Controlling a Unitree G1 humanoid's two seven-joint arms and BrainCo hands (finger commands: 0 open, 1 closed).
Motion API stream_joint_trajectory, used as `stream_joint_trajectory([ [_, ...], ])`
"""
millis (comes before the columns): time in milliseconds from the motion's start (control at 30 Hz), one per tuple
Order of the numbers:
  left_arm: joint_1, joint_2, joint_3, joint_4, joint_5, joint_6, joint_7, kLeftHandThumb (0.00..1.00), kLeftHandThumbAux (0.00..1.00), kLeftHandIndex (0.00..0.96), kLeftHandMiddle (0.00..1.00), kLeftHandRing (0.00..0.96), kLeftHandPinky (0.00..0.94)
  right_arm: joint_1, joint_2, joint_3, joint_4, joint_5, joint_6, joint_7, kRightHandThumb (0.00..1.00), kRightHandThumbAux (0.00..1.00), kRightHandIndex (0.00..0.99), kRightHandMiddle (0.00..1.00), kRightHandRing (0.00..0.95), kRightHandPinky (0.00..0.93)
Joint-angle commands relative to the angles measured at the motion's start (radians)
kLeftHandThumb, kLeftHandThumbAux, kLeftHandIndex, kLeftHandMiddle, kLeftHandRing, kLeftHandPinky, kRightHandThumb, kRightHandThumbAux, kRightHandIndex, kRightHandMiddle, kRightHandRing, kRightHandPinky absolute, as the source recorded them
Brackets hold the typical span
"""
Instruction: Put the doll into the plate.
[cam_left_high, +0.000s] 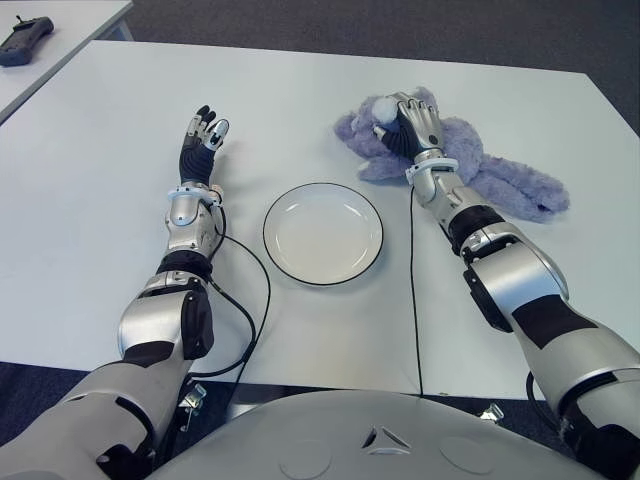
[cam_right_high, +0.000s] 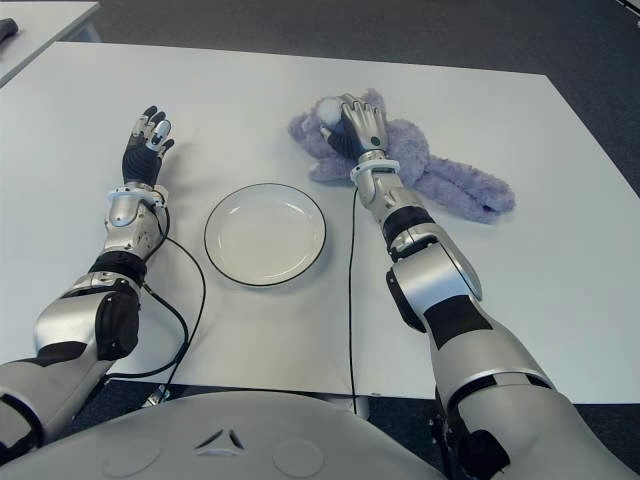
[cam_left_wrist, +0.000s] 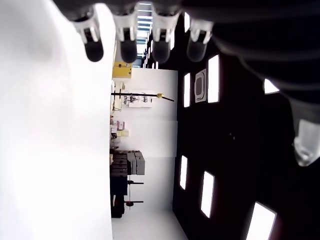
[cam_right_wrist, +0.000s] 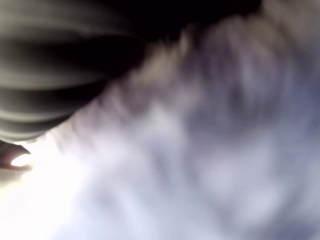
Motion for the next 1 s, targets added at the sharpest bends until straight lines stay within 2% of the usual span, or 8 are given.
stream_joint_trajectory([
  [33,0.245,-0.089,0.007,0.176,-0.017,0.075,-0.006,0.0,0.442,0.004,0.065,0.012,0.0,0.023,0.028,-0.034,0.049,0.052,0.012,0.05,0.877,0.647,0.88,0.947,0.905,0.898],
  [233,0.244,-0.089,0.007,0.176,-0.017,0.077,-0.003,0.0,0.447,0.009,0.064,0.01,0.0,0.022,0.033,-0.052,0.047,0.064,0.013,0.067,0.838,0.696,0.932,0.994,0.929,0.903],
  [600,0.242,-0.092,0.006,0.177,-0.014,0.08,0.006,0.0,0.438,0.002,0.065,0.013,0.0,0.021,0.033,-0.066,0.043,0.074,0.004,0.052,0.787,0.726,0.974,0.998,0.941,0.917],
  [1000,0.241,-0.094,0.013,0.177,-0.023,0.075,-0.003,0.0,0.461,0.017,0.068,0.015,0.0,0.016,0.026,-0.084,0.035,0.084,-0.033,0.021,0.809,0.726,0.985,0.998,0.933,0.91],
])
